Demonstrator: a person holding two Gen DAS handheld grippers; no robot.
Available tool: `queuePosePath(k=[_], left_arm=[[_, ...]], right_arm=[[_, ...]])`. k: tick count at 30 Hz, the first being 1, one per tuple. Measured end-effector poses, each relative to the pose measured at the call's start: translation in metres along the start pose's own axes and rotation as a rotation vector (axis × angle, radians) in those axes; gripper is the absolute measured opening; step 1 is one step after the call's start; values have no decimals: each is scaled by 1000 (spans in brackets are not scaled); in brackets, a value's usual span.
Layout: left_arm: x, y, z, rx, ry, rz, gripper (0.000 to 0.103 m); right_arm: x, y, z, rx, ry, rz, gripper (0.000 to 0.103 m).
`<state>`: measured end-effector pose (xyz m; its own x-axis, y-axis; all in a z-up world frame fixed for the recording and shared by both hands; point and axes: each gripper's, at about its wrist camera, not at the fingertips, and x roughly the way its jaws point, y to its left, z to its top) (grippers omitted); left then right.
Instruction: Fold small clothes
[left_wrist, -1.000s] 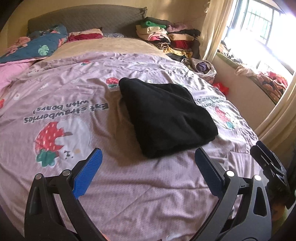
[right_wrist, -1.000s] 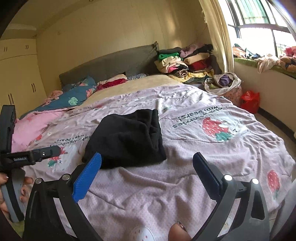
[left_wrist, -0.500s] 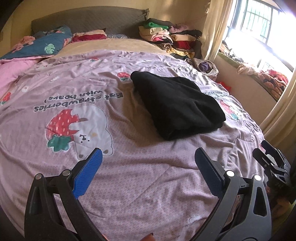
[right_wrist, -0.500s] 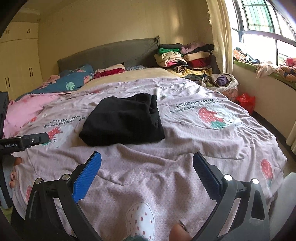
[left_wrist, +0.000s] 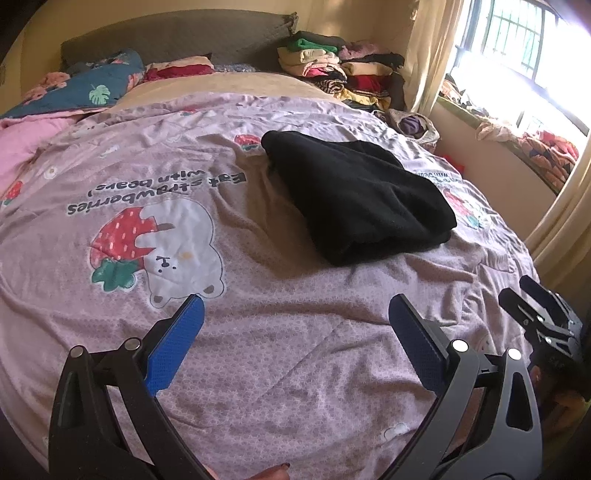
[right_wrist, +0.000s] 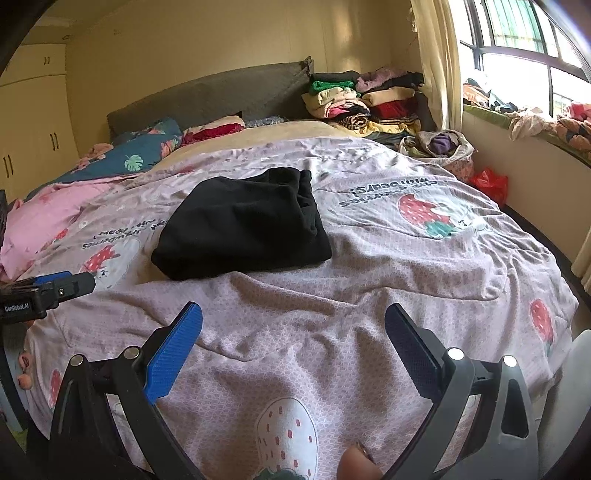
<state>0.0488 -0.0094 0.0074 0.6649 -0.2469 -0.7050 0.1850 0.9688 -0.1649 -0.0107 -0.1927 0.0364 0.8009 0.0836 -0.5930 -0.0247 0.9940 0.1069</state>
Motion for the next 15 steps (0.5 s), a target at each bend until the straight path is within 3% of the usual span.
queuePosePath(k=[15], left_arm=[[-1,2,0,-3,3,6,93]], right_arm=[[2,2,-1,-8,2,3,99]])
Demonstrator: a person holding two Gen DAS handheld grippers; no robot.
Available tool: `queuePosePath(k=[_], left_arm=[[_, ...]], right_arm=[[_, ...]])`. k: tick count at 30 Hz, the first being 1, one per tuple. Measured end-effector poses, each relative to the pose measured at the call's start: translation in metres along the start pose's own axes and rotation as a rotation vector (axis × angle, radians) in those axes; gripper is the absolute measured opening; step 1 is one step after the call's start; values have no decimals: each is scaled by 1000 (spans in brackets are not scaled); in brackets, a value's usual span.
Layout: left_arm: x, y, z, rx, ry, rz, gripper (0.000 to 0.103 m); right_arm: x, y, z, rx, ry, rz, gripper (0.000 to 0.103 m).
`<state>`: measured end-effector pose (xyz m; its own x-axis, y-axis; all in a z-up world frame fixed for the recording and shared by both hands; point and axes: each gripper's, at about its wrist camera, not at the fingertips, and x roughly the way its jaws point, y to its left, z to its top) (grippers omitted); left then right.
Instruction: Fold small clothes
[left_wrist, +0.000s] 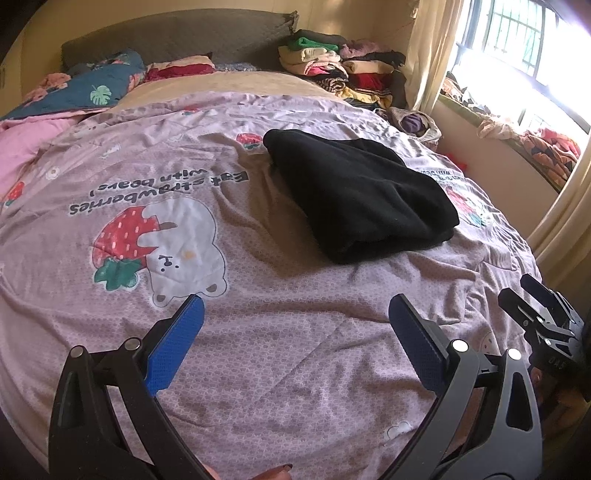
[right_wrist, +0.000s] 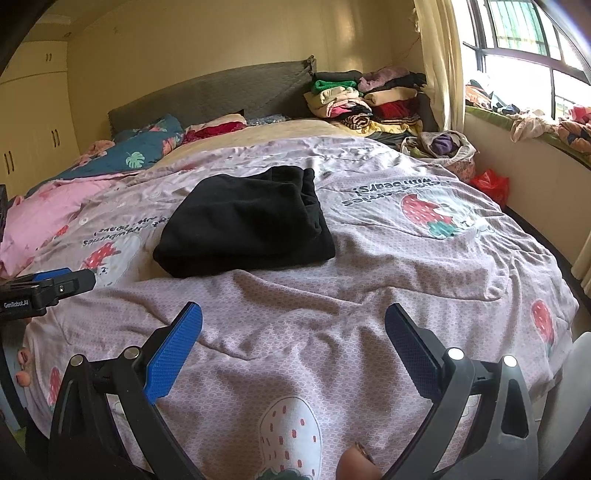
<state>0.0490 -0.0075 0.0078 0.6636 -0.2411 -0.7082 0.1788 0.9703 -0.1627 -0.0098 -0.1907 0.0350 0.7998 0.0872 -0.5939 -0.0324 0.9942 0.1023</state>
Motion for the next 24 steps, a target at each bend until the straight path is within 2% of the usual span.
queuePosePath(k=[24], left_arm=[[1,-1,-1,-2,13,7,93]], right_arm=[[0,1,0,-1,2,-3,99]])
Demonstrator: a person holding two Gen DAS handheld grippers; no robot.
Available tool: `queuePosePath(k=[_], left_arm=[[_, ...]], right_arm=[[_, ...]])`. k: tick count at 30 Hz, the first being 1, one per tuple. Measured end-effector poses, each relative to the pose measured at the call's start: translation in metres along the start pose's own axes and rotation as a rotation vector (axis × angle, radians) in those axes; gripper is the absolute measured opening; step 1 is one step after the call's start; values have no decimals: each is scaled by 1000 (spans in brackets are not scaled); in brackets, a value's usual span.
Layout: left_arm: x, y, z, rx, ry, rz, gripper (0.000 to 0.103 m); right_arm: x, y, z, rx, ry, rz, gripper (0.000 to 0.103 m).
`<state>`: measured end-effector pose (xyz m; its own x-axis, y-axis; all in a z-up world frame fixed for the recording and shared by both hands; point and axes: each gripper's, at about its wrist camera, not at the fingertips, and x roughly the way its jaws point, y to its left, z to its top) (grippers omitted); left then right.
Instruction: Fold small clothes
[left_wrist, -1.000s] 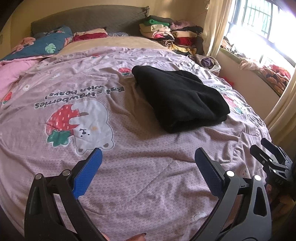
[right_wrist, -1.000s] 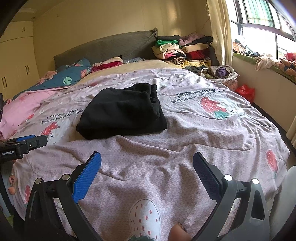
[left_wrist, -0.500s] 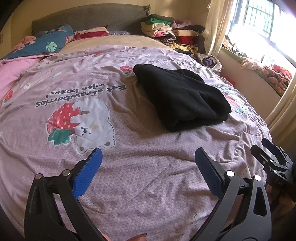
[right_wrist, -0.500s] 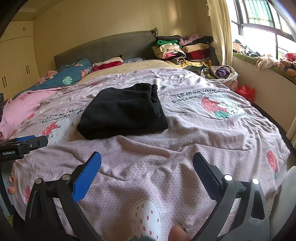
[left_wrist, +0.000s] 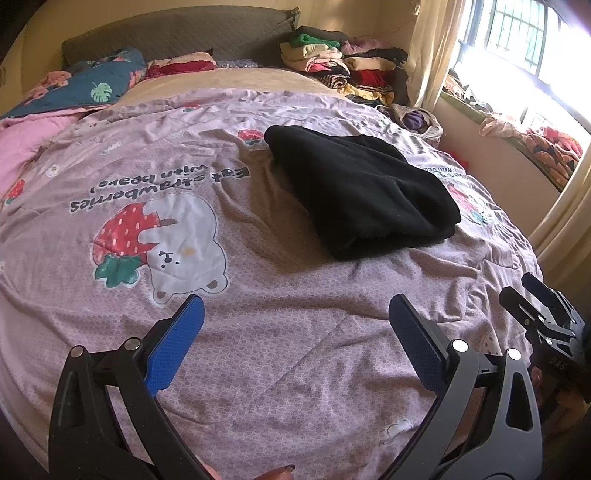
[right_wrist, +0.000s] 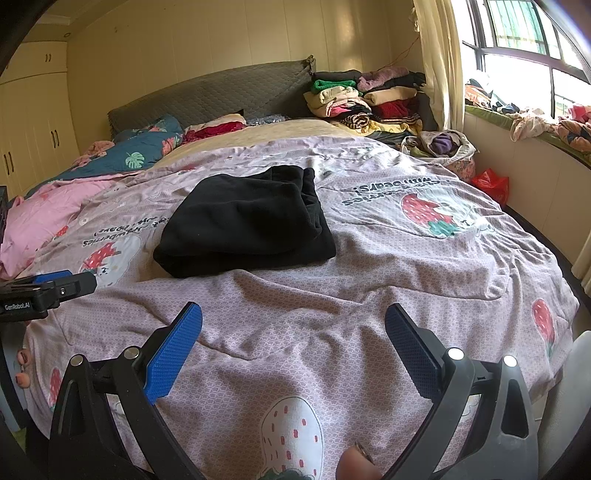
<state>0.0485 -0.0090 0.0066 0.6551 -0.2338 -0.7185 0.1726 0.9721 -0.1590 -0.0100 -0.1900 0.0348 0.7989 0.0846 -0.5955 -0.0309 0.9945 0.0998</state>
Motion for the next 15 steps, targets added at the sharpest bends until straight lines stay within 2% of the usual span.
queuePosePath(k=[15], left_arm=[[0,0,-1,-4,1,6,94]], right_arm=[[0,0,0,0,0,1,99]])
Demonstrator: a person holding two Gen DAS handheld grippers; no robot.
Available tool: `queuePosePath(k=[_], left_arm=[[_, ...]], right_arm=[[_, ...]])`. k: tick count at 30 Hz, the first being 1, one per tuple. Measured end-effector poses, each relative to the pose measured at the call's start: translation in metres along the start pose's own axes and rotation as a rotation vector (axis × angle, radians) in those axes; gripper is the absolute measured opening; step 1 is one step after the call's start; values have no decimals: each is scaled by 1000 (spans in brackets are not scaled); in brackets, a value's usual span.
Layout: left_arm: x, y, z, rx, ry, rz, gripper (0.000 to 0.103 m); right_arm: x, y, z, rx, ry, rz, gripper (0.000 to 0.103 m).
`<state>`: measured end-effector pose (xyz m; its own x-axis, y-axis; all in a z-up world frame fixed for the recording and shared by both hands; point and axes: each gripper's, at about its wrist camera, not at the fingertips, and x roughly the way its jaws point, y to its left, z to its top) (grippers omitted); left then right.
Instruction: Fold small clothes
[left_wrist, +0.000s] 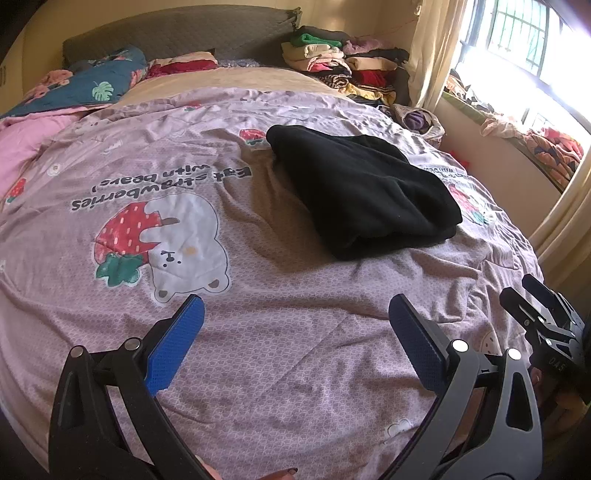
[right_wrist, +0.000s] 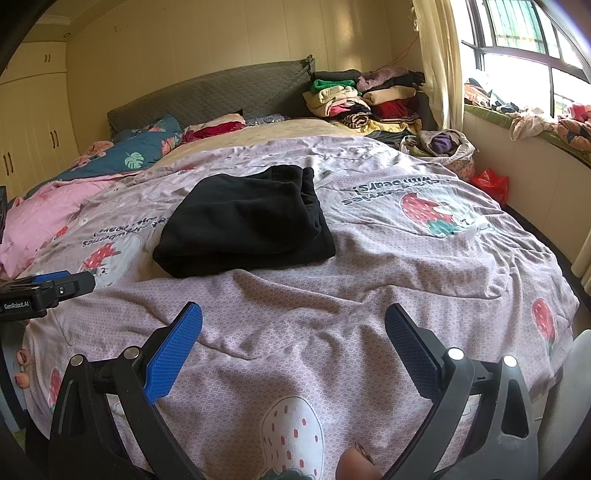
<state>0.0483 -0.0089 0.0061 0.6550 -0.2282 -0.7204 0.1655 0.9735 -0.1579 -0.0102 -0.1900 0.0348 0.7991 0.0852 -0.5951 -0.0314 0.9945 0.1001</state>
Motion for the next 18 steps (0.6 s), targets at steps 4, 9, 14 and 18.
queuePosePath(k=[4,9,14,18], left_arm=[[0,1,0,-1,0,2,94],[1,3,0,0,9,4,94],[4,5,0,-5,21,8,94],[10,9,-1,-28,55,-12,93]], right_arm=[[0,0,0,0,0,-1,99],[0,-2,0,12,1,-5,99],[-4,-7,1,40,-1,-18,99],[-13,-35,0,150,-6,-53,99]])
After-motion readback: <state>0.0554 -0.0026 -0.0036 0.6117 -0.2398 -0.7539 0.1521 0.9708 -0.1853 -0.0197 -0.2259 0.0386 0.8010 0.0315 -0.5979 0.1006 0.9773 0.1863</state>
